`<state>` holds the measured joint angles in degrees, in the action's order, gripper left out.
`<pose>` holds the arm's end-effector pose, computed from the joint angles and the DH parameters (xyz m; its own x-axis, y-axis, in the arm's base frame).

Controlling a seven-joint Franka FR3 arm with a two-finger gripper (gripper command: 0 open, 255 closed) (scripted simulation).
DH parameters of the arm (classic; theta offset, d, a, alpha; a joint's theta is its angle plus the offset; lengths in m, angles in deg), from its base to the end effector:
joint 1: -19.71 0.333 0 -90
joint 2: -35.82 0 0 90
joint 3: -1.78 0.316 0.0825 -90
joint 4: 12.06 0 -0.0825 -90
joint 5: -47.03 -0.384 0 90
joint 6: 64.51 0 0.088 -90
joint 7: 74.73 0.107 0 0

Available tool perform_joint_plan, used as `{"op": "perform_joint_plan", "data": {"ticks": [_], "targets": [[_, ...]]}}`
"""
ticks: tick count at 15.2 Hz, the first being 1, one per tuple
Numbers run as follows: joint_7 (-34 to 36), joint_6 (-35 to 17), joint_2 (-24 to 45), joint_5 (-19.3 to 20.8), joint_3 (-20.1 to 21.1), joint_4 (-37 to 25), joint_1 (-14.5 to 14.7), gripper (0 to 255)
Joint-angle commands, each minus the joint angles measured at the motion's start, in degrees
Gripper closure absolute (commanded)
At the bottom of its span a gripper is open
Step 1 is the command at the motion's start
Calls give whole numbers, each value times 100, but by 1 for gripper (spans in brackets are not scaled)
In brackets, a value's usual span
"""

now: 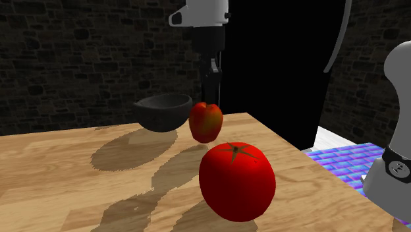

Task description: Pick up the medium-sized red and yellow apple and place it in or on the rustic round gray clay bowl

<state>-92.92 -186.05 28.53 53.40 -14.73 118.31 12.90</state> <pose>0.4512 -0.2016 0.4046 0.9984 -0.0281 -0.0487 -0.0260 -0.9987 0.0437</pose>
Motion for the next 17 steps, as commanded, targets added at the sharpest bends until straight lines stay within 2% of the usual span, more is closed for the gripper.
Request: {"op": "perform_joint_plan", "data": {"ticks": [1, 17], "targets": [[6, 143, -67, 10, 9, -77, 2, 255], [-3, 1391, -434, 40, 81, -966, 22, 255]]}}
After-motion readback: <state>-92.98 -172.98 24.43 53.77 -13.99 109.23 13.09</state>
